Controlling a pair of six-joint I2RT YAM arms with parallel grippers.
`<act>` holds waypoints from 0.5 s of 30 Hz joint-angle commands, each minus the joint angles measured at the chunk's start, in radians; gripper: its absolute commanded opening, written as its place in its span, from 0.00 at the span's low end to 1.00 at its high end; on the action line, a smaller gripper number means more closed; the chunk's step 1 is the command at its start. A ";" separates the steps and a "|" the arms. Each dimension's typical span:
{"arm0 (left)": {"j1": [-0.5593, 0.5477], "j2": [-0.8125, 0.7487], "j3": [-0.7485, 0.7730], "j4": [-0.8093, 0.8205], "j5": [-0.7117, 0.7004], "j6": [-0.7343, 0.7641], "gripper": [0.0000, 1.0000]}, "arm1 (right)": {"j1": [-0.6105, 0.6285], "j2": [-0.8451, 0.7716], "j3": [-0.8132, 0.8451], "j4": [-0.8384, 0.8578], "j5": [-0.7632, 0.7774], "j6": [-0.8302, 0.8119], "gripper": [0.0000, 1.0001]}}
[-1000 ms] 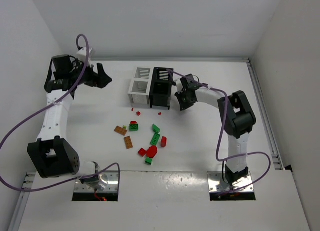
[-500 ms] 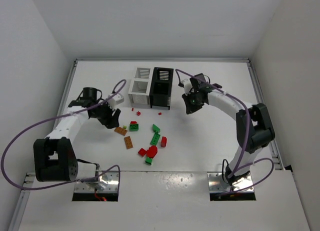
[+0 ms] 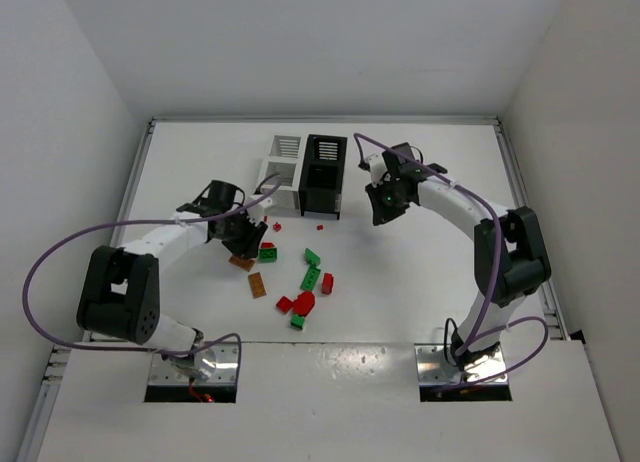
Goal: Sort the legos into containers by color
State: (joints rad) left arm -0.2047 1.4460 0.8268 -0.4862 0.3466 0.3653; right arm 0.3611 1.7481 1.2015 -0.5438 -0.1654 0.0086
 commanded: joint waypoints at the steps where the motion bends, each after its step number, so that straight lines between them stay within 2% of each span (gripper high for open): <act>1: -0.039 0.028 -0.005 0.069 -0.061 -0.088 0.47 | -0.016 -0.022 0.044 -0.007 -0.006 0.017 0.00; 15: -0.059 0.060 -0.014 0.130 -0.169 -0.154 0.49 | -0.034 -0.013 0.044 -0.007 -0.016 0.017 0.00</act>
State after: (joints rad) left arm -0.2546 1.5085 0.8177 -0.3901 0.2058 0.2337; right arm 0.3397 1.7481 1.2022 -0.5556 -0.1665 0.0090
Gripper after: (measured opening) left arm 0.486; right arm 0.144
